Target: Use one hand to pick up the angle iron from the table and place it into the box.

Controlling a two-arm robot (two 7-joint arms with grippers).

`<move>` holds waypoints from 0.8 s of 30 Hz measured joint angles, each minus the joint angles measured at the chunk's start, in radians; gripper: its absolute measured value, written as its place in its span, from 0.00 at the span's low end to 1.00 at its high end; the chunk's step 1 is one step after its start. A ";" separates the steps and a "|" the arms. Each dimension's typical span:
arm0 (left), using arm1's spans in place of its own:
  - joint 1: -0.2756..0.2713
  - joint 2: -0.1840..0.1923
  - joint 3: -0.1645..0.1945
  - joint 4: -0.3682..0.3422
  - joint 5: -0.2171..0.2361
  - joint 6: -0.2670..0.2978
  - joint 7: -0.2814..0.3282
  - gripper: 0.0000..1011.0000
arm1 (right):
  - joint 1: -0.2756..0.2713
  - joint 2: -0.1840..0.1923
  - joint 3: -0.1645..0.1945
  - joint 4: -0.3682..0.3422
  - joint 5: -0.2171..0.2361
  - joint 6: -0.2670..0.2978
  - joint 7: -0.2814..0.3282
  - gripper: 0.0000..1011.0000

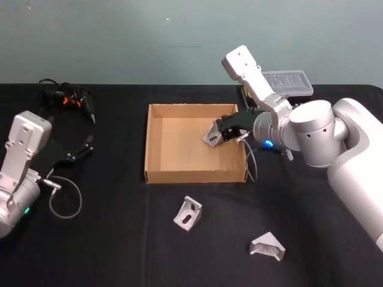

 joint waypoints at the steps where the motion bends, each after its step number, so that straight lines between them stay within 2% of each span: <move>1: 0.000 0.000 0.000 0.000 0.000 0.000 0.000 1.00 | -0.001 0.000 0.000 -0.001 0.000 0.000 0.000 0.10; 14: 0.000 0.000 0.000 0.000 0.000 0.000 0.000 1.00 | -0.002 0.002 0.000 -0.006 0.002 0.003 -0.001 0.48; 15: 0.000 0.000 0.000 0.000 0.000 0.000 0.000 1.00 | -0.002 0.002 0.000 -0.007 0.002 0.003 -0.001 0.55; 18: 0.000 0.000 0.000 0.000 0.000 0.000 0.000 1.00 | -0.003 0.002 0.000 -0.007 0.003 0.003 -0.002 0.61; 19: 0.000 0.000 0.000 0.000 0.000 0.000 0.000 1.00 | -0.003 0.003 0.000 -0.007 0.003 0.004 -0.002 0.67; 24: 0.000 0.000 0.000 0.000 0.000 0.000 0.000 1.00 | -0.003 0.003 0.000 -0.008 0.003 0.004 -0.002 0.80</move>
